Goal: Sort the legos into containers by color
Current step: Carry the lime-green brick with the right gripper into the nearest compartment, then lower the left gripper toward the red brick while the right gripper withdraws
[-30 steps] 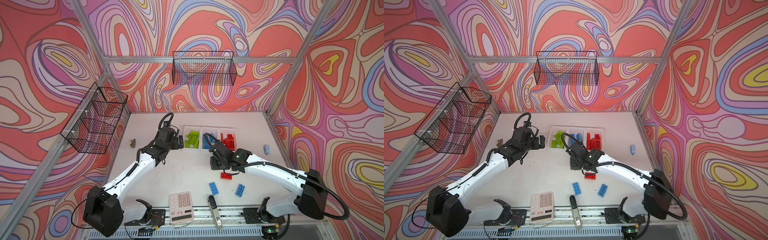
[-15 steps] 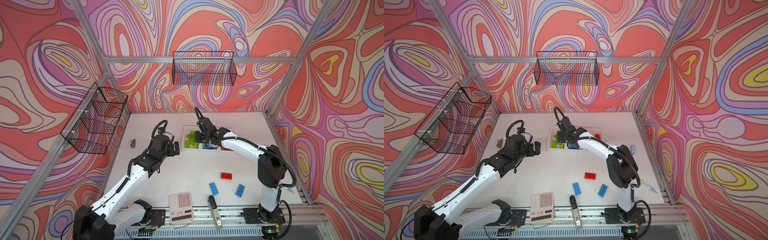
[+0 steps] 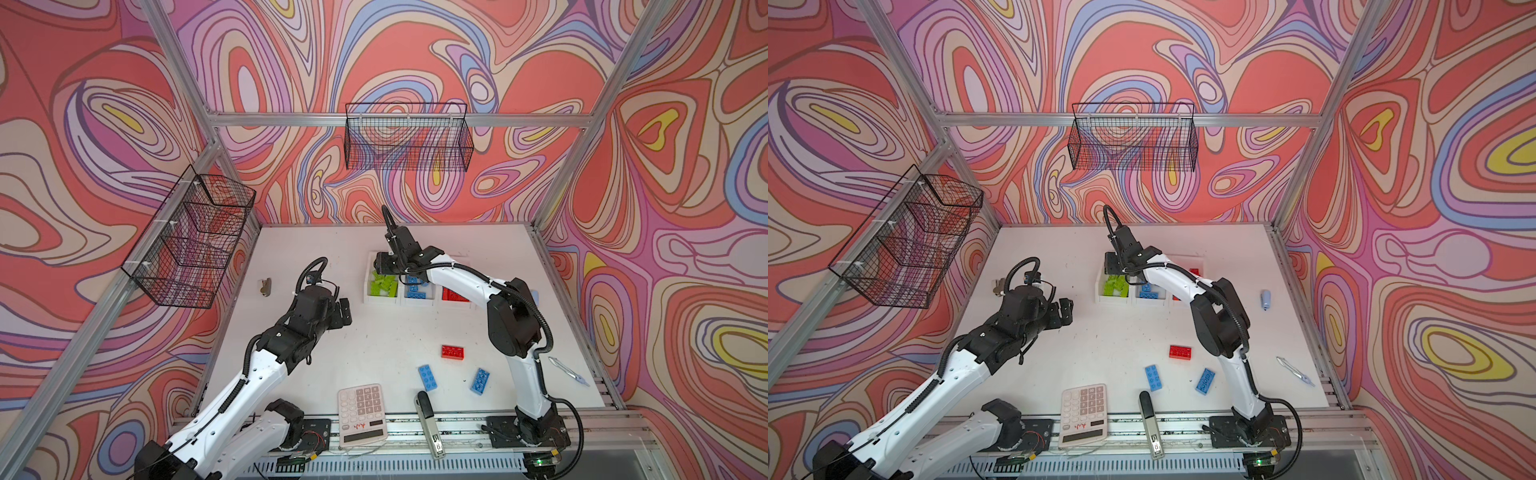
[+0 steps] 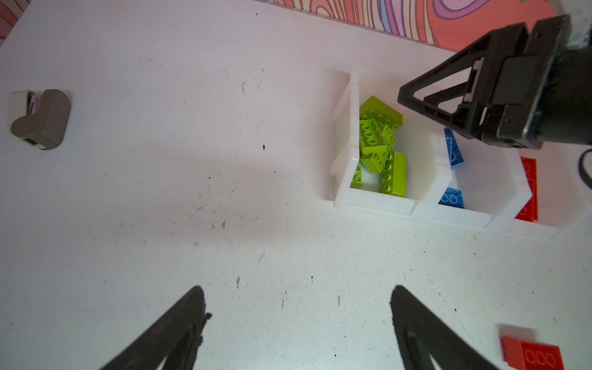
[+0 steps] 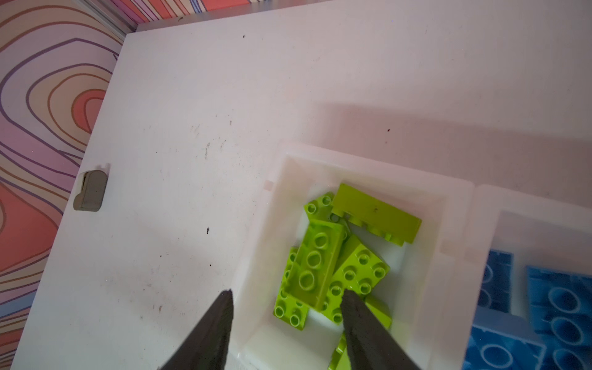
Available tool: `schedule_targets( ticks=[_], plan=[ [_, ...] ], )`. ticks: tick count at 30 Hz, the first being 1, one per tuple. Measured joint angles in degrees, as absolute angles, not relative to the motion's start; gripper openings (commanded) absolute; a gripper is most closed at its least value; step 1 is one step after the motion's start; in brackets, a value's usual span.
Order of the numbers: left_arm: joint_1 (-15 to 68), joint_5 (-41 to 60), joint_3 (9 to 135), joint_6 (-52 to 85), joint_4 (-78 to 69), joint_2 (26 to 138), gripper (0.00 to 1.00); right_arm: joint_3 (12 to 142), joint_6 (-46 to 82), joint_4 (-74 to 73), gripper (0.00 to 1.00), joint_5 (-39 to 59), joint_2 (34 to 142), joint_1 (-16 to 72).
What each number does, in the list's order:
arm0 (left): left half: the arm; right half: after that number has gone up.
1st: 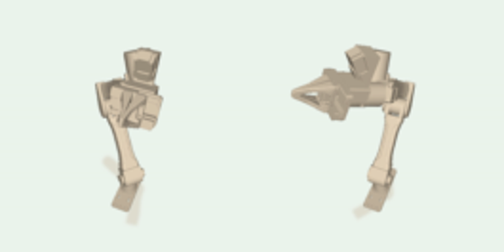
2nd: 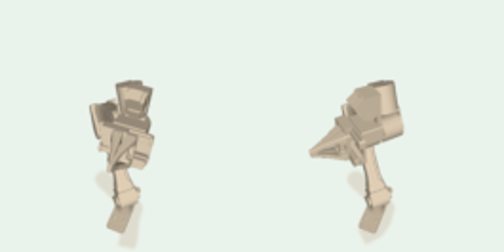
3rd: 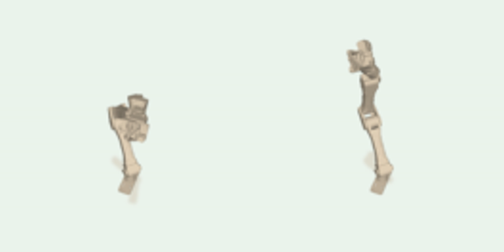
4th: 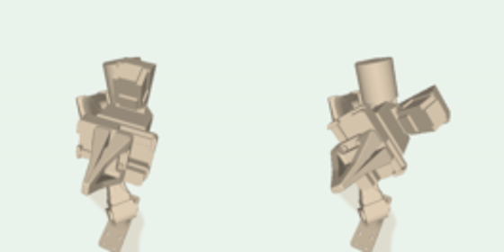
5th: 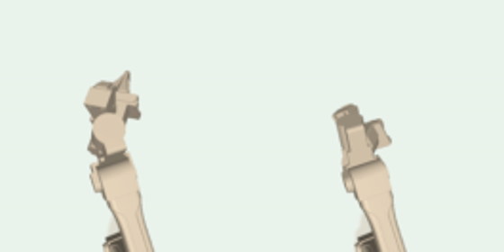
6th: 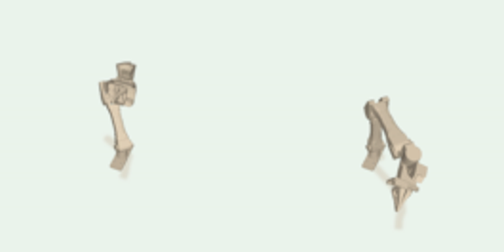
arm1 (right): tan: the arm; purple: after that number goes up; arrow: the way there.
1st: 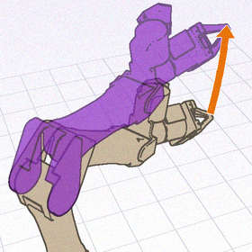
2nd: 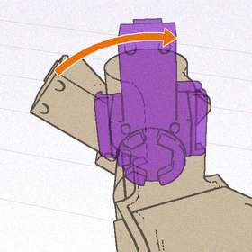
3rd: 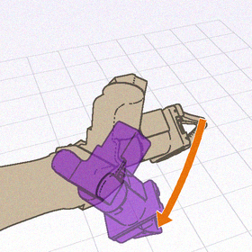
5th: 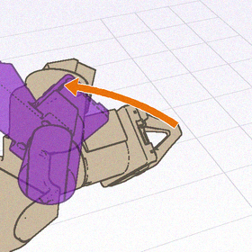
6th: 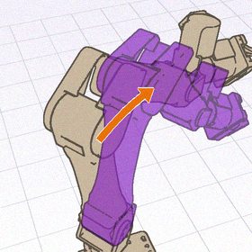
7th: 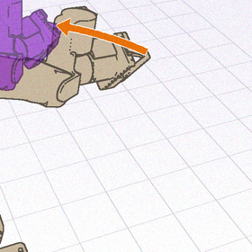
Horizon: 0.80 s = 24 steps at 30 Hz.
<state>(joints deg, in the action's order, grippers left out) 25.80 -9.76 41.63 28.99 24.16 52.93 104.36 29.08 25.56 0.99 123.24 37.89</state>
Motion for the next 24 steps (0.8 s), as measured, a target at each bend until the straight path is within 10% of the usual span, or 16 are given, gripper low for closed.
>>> schedule_targets(
  ticks=[24],
  plan=[
    [53.1, -0.9, 55.2, 39.1, 27.0, 79.7, 0.93, 61.6, 31.9, 22.2, 0.58, -2.2, 84.9, 20.3]
  ],
)
